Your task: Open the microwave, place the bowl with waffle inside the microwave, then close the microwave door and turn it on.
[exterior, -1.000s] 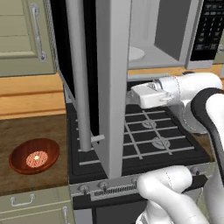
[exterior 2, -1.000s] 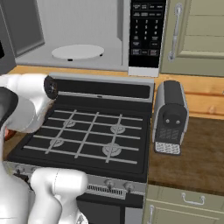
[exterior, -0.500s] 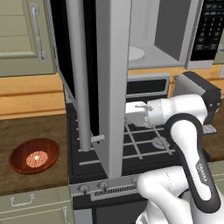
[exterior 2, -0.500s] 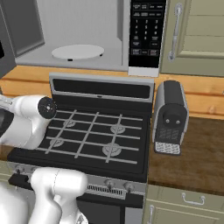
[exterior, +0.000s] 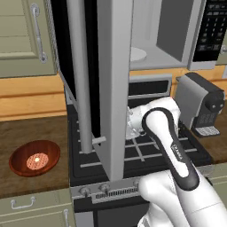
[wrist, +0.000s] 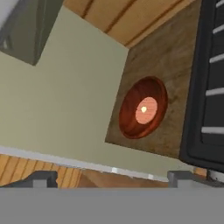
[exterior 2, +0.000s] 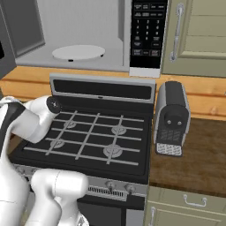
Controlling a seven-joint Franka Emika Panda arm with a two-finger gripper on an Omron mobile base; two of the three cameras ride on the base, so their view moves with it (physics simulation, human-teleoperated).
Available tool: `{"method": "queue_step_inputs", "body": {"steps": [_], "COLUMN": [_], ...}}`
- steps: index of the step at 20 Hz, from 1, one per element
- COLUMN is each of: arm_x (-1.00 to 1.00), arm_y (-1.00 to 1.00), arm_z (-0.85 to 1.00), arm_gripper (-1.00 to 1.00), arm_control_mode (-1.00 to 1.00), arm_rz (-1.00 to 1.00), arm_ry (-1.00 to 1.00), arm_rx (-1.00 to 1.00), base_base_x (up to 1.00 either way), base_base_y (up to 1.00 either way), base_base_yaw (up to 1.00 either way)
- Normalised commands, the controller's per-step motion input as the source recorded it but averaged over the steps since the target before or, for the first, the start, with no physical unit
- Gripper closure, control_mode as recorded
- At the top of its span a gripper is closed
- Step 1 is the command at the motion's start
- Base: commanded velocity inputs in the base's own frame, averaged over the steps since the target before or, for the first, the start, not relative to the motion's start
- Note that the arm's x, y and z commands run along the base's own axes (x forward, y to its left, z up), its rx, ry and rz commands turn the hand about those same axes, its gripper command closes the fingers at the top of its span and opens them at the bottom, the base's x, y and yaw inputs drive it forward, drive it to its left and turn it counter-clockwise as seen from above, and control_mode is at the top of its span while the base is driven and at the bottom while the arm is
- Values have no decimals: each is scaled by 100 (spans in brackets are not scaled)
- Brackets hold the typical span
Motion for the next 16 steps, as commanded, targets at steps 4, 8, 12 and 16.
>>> {"method": "queue_step_inputs", "body": {"steps": [4, 8, 12, 16], "arm_x": [64, 57, 31, 35], "arm_y": [67, 62, 65, 36], "arm_z": [-77, -84, -33, 0], "arm_gripper": [-100, -100, -100, -100], "arm_control_mode": [-100, -100, -100, -100], "arm_rz": [15, 20, 13, -3], "arm_ry": [28, 25, 14, 0], "arm_rx": [0, 0, -1, 0], "base_base_x": [0, 0, 0, 0], "base_base_y": [0, 0, 0, 0], "base_base_yaw": [0, 0, 0, 0]}}
